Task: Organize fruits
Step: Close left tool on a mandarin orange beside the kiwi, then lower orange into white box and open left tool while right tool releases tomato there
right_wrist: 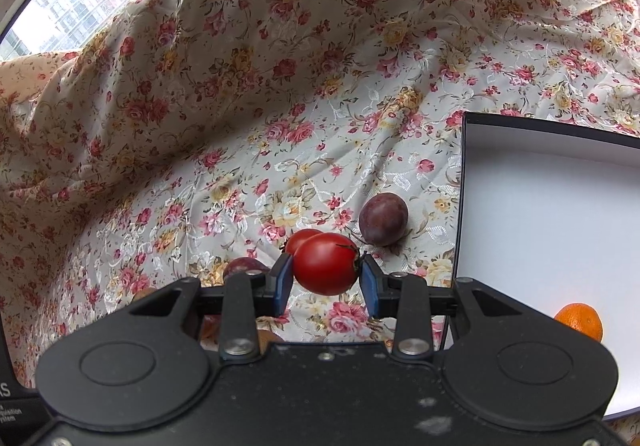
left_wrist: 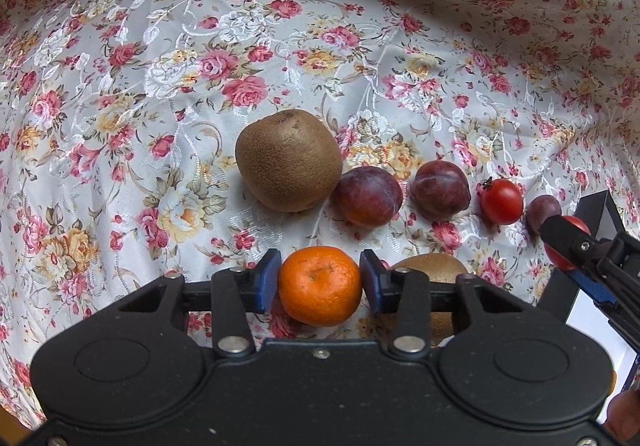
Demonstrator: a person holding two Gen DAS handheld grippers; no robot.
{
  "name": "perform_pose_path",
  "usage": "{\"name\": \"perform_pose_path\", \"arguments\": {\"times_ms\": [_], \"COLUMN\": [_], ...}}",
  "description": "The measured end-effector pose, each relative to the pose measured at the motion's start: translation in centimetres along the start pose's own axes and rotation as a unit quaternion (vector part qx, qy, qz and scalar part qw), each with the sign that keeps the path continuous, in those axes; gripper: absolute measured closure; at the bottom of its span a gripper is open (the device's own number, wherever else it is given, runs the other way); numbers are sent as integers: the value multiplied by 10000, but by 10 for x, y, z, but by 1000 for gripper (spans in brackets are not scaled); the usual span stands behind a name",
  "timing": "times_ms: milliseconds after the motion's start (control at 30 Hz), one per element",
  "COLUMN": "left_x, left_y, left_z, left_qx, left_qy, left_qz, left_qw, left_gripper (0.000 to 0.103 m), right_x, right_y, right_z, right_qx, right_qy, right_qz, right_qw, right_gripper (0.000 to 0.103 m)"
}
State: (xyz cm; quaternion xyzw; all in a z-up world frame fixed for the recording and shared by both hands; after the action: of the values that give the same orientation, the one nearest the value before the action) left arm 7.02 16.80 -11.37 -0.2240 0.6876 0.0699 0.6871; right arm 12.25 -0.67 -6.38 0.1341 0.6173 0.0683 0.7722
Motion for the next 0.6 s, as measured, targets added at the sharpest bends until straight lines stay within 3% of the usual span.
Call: {"name": "perform_pose_path", "arguments": {"times_ms": [167,467,600], "left_x": [-26,-61,-51], "left_y": [2,-31,-64], "left_z": [4,4,-3], "left_qx": [-23,355,699], "left_qy": [-606,-1534,-1489], "left_qz": [301,852,829], "left_qw": [9977,9838,9829], "left_gripper": [52,52,52], "right_x": [-3,-17,-29], "right_y": [0,-15,-38], "right_z": [0,-2,1], "right_qx": [-21,-28,135], "right_qy": [-62,-365,-542], "right_qz": [-39,-278,-412], "right_qw": [10000,9989,9976], "right_gripper": [65,66,65]}}
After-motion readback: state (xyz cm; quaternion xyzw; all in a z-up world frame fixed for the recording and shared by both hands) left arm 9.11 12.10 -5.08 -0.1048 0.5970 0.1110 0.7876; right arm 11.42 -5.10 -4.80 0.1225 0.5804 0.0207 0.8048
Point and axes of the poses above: each gripper's, at about its wrist camera, not at the fingertips, and x roughly the way its jaws point, y to its left, z to its top, the point moved 8 cm from there along x, roughly the way its jaws point, and after that the axes turned 15 degrees about y, right-handed, at the moved point
